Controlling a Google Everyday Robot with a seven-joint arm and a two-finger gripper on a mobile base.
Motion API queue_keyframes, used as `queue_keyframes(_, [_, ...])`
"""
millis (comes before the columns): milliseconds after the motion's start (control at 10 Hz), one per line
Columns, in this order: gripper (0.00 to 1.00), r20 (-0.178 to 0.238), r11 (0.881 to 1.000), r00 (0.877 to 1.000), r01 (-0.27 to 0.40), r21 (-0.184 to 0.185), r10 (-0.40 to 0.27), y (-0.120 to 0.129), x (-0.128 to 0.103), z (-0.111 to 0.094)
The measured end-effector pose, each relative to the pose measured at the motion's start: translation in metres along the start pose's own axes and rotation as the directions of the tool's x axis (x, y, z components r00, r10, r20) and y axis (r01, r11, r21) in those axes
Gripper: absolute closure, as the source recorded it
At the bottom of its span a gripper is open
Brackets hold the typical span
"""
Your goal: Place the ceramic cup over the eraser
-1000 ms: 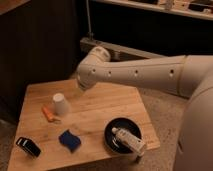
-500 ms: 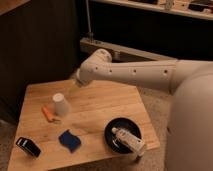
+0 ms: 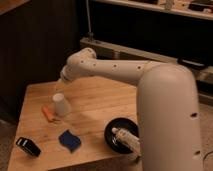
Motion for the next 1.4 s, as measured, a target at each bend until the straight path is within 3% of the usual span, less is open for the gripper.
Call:
queue_keyframes(300, [0.20,-0.015,0.998,0.999,0.037,-0.049,-0.038,0.020,0.010,0.014])
queue_keyframes(800, [0.20,-0.046,0.994,0.998,0.032,-0.109,-0.037,0.041,0.038,0.029])
queue_keyframes(1100, [0.20,-0.033,0.990,0.998,0.048,-0.131,-0.053,0.049,0.043,0.046])
queue_keyframes(1400, [0.20,-0.019,0.981,0.996,0.079,-0.176,-0.083,0.060,0.044,0.060])
